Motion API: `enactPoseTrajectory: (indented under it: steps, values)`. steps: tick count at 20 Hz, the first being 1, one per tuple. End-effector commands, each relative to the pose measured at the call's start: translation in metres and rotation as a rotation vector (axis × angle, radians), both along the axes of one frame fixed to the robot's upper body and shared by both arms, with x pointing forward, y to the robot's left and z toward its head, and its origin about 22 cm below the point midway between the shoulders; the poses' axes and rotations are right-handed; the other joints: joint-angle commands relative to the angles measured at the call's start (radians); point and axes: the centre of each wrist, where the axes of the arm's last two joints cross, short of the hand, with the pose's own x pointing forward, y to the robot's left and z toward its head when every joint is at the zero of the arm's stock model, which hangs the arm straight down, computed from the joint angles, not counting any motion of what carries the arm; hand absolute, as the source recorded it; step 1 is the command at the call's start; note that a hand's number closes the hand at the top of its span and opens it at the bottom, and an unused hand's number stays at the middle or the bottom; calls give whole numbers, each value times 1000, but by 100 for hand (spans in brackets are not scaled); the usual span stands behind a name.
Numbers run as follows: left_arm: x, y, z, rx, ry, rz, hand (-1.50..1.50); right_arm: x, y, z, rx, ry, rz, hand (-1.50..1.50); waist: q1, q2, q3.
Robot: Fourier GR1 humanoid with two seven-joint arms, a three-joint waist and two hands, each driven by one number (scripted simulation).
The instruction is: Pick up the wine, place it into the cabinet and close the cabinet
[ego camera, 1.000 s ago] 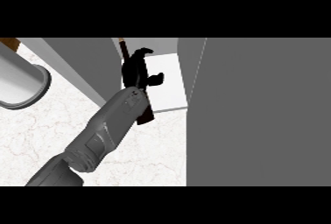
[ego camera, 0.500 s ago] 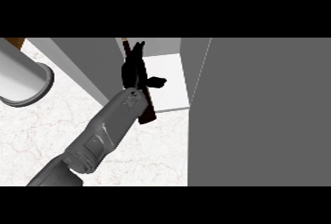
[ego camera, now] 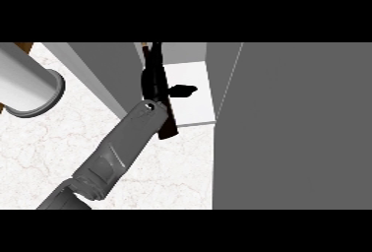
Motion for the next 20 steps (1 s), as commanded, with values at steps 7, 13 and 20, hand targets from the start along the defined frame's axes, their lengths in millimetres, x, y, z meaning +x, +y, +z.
enactPoseTrajectory:
  steps: [7,13,20]
  values:
    - [-6,-6,11,-196,-142,11,-150,-19,-2,29,10,-26,9,-150,24,-15,1]
    - [-9,2,12,-359,-212,-57,-150,-23,-2,28,26,-18,-29,-150,48,-19,1]
    - [-20,-7,11,-426,-204,-180,-150,-19,-7,21,14,-29,-45,-150,83,-28,3]
